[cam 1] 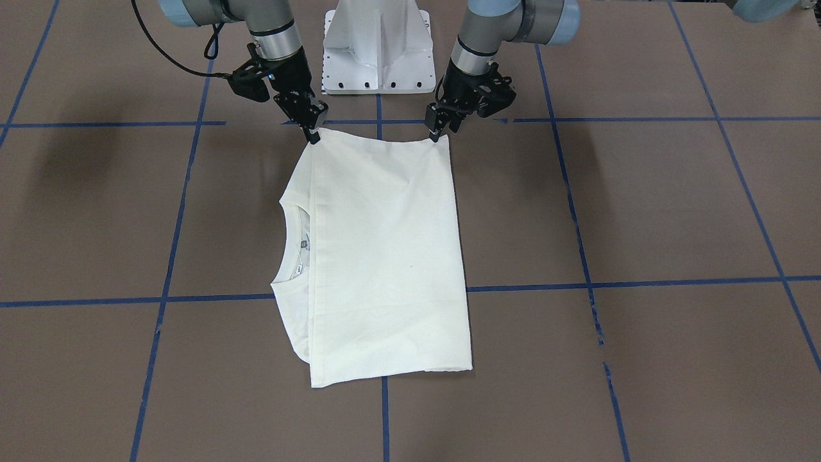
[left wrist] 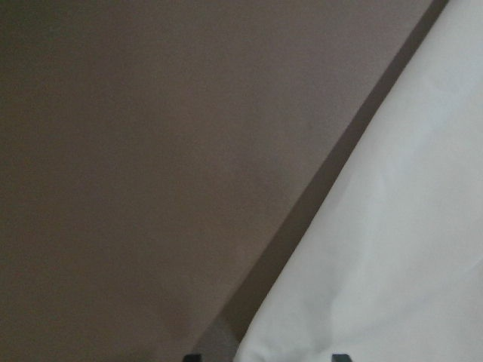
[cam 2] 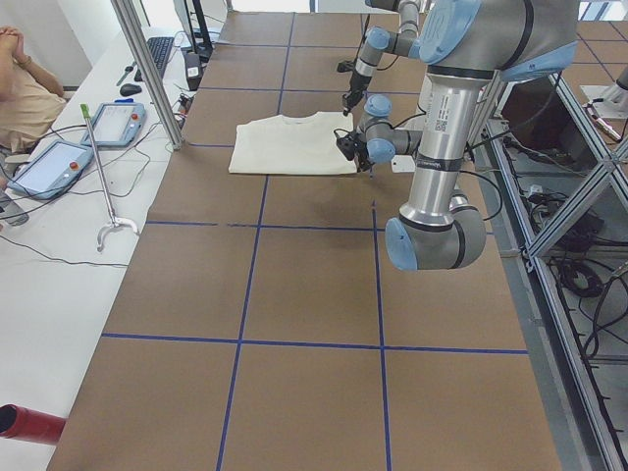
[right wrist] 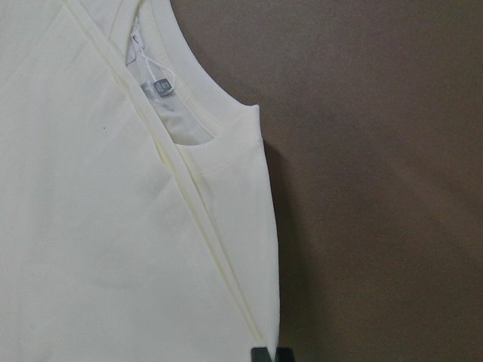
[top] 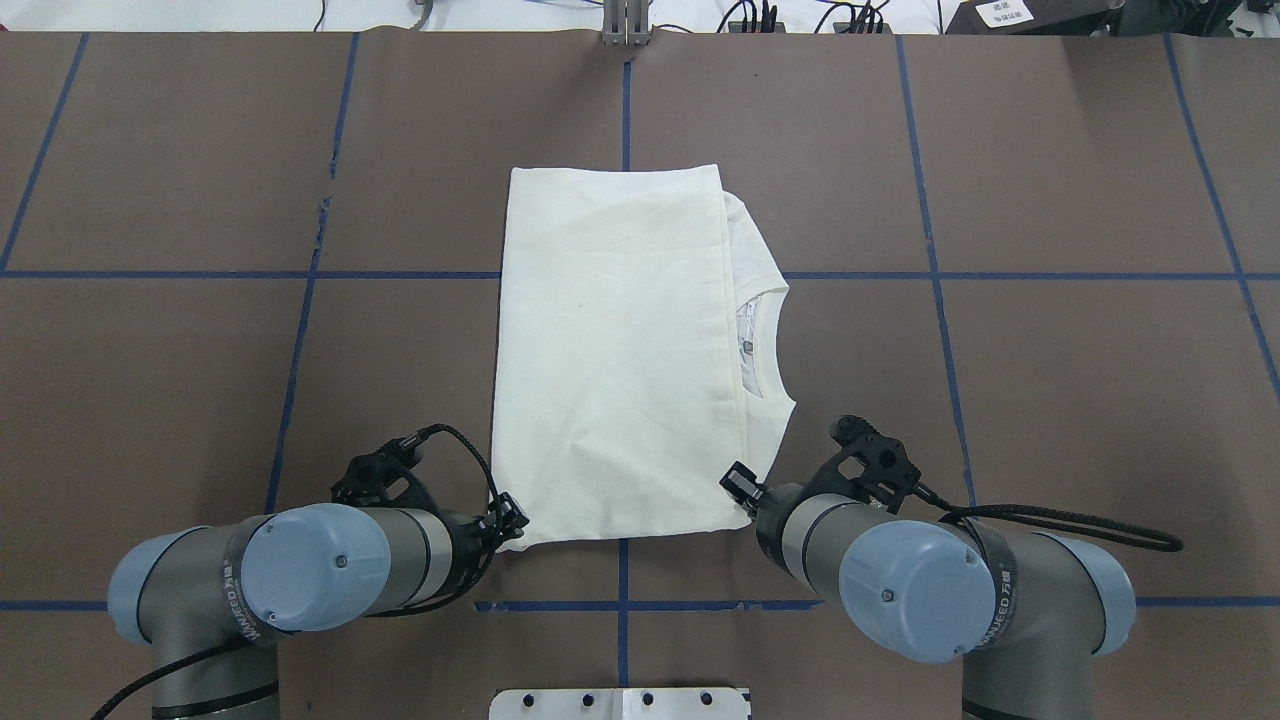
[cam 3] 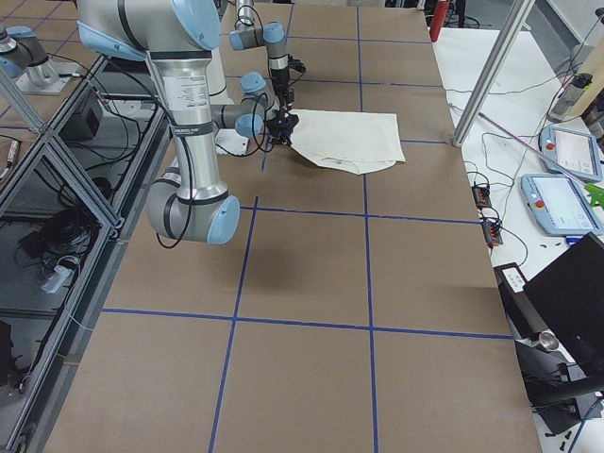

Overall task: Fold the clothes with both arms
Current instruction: 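Grasp the near edge corners of the shirt with both grippers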

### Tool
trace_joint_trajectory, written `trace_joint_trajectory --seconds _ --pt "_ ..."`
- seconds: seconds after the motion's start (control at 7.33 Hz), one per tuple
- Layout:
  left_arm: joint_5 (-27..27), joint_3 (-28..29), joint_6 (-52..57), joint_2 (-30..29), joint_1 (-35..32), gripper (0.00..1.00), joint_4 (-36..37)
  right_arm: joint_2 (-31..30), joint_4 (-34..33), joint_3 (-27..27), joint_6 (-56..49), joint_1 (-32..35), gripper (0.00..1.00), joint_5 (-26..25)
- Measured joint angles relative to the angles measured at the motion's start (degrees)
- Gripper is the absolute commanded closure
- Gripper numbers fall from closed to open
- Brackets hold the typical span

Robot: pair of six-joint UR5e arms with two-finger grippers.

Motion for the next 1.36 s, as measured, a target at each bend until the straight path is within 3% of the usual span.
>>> trace_joint_trajectory --seconds 0.14,0.27,0.41,0.55,0.96,1.36 --pt "0.0 0.4 0.0 -0.1 0.1 0.4 0.0 0.0 0.0 0.0 0.0 0.0 1.0 0.0" --pt "0.0 0.9 0.1 -0.3 0.1 0.48 0.0 0.0 0.0 0.1 0.0 0.0 1.0 0.0" --pt "0.0 1.3 0.2 -0.6 0.1 0.83 -0.1 -0.1 0.0 0.2 0.0 0.0 1.0 0.0" --pt "0.0 1.6 0.3 -0.7 0.2 1.0 -0.1 -0.1 0.0 0.2 0.0 0.0 1.0 -0.1" --pt "0.1 0.8 0.6 -0.8 -0.5 1.0 -0.1 -0.3 0.0 0.3 0.0 0.1 1.0 -0.1" --pt "0.7 -10.1 -1.0 1.3 0.8 1.0 4.9 -0.6 0.1 2.1 0.2 -1.3 1.0 -0.3"
